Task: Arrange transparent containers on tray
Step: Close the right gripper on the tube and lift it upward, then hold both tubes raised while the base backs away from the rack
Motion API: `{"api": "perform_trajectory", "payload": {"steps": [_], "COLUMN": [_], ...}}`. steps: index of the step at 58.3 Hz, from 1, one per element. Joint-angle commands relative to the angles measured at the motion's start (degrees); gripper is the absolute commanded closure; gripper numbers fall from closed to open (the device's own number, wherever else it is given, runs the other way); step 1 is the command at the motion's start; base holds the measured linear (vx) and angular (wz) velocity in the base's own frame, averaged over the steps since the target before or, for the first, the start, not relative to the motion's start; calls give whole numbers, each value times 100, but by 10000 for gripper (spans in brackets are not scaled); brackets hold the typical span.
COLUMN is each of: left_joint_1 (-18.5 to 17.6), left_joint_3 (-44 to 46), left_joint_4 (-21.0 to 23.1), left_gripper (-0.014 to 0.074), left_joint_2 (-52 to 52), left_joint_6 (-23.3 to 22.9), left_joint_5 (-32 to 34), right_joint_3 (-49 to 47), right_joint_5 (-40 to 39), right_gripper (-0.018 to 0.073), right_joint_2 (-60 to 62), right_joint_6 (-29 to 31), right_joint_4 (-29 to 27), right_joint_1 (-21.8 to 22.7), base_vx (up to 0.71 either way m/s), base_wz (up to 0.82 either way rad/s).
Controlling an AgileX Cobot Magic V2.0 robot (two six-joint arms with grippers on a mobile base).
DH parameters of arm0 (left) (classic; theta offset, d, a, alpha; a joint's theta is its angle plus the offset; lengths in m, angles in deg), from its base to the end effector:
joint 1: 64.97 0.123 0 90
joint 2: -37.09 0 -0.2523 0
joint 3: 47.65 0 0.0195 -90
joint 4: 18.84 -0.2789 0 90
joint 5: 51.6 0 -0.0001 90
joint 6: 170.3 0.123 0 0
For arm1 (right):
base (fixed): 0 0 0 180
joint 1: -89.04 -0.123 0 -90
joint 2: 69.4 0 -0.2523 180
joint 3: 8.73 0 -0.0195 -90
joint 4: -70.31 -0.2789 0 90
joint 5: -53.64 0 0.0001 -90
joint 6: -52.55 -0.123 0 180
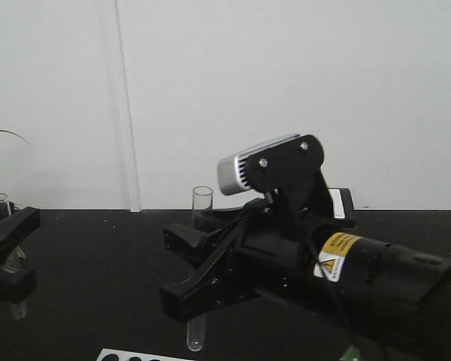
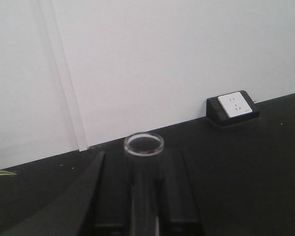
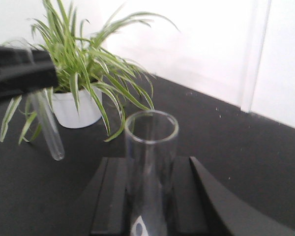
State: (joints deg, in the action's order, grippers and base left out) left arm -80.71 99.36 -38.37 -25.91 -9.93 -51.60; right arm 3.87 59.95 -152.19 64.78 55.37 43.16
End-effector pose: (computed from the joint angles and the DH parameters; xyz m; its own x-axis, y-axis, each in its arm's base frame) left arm 0.2764 -0.0779 0.3252 -0.1009 0.0266 -0.9945 0.2711 0.9626 -0.0017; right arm 0.2539 0.2668 0.3419 -0.1722 -0.1119 -0.9787 -0.7298 0.6818 0.0505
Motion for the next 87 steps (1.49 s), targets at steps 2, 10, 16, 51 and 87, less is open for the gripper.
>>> {"api": "perform_trajectory", "payload": {"steps": [2,10,16,51,87], "left_joint_1": [-14,-14,-14,-14,-14], "left_joint_3": [221,221,221,221,221], "left_joint_4": [59,59,59,59,59], "left_gripper": [472,472,472,468,468], "left_joint_2": [191,453,726,1564,1565], "left_joint_6": [-28,-28,-28,-28,-17], "left_joint_5": [297,-147,-299,-903,-1013], "right_joint_3": [-231,-210,-210,1376,1391], "right_joint_5": [-46,672,1127,666,713], "right_gripper": [495,495,495,495,495], "right_joint_2": [529,971,1226,3044,3083], "right_joint_6": [142,150,150,-67,21], "right_joint_4": [64,62,62,102,198], "right_joint_1": [178,765,1152,1742,1742], "base_vx": [0,0,0,0,0], "base_wz": [0,0,0,0,0]}}
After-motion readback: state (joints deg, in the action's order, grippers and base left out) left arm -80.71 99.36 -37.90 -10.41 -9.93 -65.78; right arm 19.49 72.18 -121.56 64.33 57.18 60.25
